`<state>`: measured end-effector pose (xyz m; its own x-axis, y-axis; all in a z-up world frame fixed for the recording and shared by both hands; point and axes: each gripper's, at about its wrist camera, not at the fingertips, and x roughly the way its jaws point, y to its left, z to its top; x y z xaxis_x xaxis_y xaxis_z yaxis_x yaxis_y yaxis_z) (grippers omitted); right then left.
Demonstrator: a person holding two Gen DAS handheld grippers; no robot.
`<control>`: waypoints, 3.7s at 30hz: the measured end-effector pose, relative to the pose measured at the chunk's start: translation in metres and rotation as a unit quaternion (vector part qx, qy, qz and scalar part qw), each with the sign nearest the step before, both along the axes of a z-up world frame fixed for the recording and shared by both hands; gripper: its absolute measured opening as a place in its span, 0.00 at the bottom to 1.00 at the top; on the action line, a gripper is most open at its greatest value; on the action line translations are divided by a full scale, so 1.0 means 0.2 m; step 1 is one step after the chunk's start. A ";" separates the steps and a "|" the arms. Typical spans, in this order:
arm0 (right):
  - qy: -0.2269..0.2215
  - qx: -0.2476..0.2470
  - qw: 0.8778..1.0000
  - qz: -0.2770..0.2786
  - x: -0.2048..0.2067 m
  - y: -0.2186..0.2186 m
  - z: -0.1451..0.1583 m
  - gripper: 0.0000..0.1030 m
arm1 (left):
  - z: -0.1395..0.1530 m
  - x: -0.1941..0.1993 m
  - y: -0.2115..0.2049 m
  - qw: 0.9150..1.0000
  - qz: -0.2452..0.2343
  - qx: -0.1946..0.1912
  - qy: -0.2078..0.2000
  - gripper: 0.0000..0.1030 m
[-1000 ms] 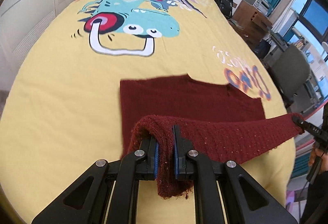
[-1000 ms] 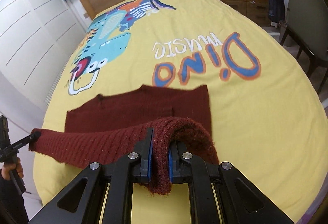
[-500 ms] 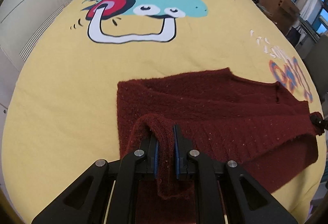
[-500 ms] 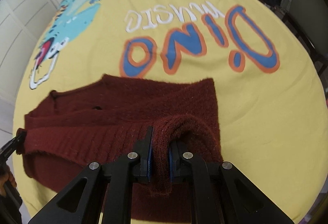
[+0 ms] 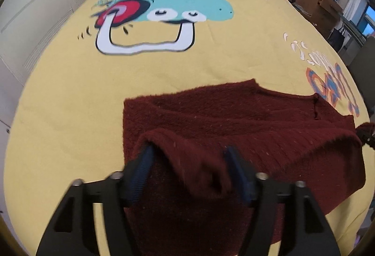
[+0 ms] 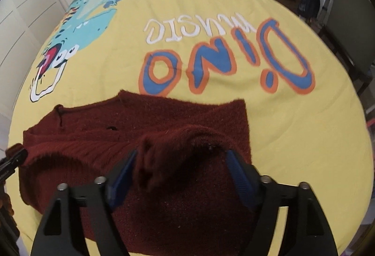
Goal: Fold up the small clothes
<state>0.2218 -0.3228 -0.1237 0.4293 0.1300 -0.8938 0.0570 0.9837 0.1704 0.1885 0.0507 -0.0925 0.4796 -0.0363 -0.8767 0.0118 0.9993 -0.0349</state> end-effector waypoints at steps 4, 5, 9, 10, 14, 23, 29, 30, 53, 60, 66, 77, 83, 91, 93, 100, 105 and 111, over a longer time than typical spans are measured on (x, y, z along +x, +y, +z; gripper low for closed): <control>-0.026 -0.001 1.000 0.016 -0.04 0.05 0.08 0.81 | 0.08 -0.03 -0.06 1.000 -0.018 -0.007 -0.014 0.84; -0.034 -0.002 0.999 0.021 -0.05 0.07 0.10 0.82 | 0.09 -0.04 -0.07 1.000 -0.023 -0.012 -0.016 0.89; -0.065 -0.003 0.997 0.047 -0.13 0.20 0.16 0.99 | 0.13 -0.08 -0.16 0.998 -0.043 -0.018 -0.031 0.99; -0.071 -0.008 0.996 0.055 -0.15 0.24 0.16 1.00 | 0.12 -0.10 -0.19 0.998 -0.051 -0.024 -0.037 0.99; -0.094 -0.029 0.992 0.084 -0.25 0.41 0.12 1.00 | 0.08 -0.17 -0.29 0.995 -0.083 -0.025 -0.050 0.99; -0.064 -0.060 0.991 0.102 -0.39 0.56 -0.19 1.00 | -0.17 -0.24 -0.35 0.995 -0.093 -0.017 -0.011 0.99; -0.060 -0.052 0.994 0.077 -0.43 0.41 -0.30 1.00 | -0.29 -0.29 -0.20 0.997 -0.071 -0.005 -0.006 0.99; -0.059 -0.053 0.994 0.070 -0.43 0.37 -0.30 1.00 | -0.30 -0.30 -0.16 0.998 -0.070 -0.005 -0.007 0.99; -0.032 -0.039 0.996 0.077 -0.50 0.18 -0.15 1.00 | -0.11 -0.28 0.01 0.996 -0.064 -0.052 0.025 0.99; -0.042 -0.039 0.995 0.084 -0.61 0.20 -0.02 1.00 | -0.01 -0.21 0.35 0.993 -0.001 -0.113 0.034 0.99; -0.028 -0.030 0.996 0.076 -0.70 0.20 -0.04 1.00 | -0.20 -0.16 0.43 0.988 0.018 -0.137 0.070 0.99; 0.005 -0.042 0.998 0.055 -0.75 0.12 -0.14 1.00 | -0.36 -0.17 0.30 0.985 -0.008 -0.153 0.076 0.69; -0.003 -0.038 0.998 0.050 -0.76 0.10 -0.11 1.00 | -0.26 -0.17 0.25 0.977 -0.023 -0.194 0.091 0.27; -0.036 -0.023 0.999 0.026 -0.76 -0.01 0.01 1.00 | 0.10 -0.16 0.09 0.980 -0.053 -0.185 0.054 0.26; -0.044 -0.019 0.999 0.019 -0.77 -0.06 0.03 1.00 | 0.18 -0.15 0.01 0.979 -0.065 -0.184 0.049 0.25; -0.069 0.005 0.997 -0.032 -0.82 -0.32 0.09 1.00 | 0.36 -0.09 -0.47 0.977 -0.126 -0.166 0.040 0.25; -0.079 0.017 0.995 -0.063 -0.86 -0.50 0.11 1.00 | 0.37 -0.01 -0.91 0.972 -0.171 -0.155 0.051 0.24; -0.074 0.029 0.993 -0.088 -0.93 -0.67 0.07 1.00 | 0.21 0.04 -1.37 0.966 -0.204 -0.132 0.085 0.24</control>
